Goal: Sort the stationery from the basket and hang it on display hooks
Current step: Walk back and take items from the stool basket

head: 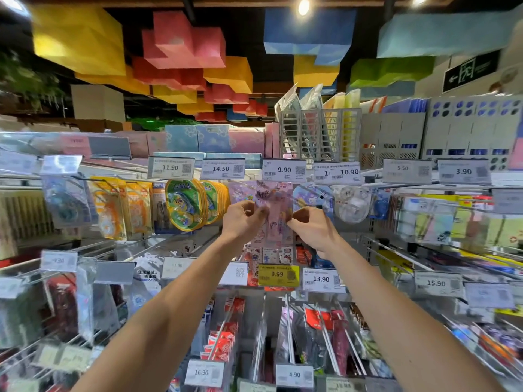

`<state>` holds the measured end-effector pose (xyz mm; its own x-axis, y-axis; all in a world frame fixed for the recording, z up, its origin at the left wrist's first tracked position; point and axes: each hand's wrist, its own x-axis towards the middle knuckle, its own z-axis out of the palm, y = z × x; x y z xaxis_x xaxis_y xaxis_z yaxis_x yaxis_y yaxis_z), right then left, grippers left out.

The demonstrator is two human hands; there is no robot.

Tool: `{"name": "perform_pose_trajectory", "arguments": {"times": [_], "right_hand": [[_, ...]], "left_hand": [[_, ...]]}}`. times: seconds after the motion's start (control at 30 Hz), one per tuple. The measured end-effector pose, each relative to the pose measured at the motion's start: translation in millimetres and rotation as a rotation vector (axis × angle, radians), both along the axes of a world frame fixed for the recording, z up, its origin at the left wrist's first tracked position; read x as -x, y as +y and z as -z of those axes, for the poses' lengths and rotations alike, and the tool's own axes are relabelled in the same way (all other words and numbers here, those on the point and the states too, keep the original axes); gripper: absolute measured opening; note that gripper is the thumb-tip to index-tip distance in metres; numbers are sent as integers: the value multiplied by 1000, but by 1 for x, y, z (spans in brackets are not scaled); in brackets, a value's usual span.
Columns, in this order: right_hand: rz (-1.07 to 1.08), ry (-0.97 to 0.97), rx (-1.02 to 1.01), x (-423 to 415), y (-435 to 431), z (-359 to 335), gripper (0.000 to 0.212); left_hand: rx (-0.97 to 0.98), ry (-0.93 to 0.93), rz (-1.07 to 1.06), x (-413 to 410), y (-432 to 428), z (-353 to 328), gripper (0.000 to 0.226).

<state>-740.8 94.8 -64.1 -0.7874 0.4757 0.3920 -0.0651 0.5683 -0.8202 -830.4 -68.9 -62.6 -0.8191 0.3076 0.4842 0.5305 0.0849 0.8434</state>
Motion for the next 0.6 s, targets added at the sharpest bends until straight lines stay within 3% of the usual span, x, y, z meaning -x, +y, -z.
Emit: {"name": "perform_pose_trajectory", "arguments": {"times": [0.13,0.3,0.5,0.6], "right_hand": [[32,-32,-53,-7,-2,6,19],[123,-53,-123,-27,-15,8,30],[220,-24,-166,-64,-52,8,34],[239,-42,-202,-93,-80,14,35]], "left_hand": [[91,24,-27,0,-3,5,60],[203,125,-84,-8,-17,8,35],[312,324,11,-24,-47,13,34],[305,402,182,-48,-64,18,39]]}}
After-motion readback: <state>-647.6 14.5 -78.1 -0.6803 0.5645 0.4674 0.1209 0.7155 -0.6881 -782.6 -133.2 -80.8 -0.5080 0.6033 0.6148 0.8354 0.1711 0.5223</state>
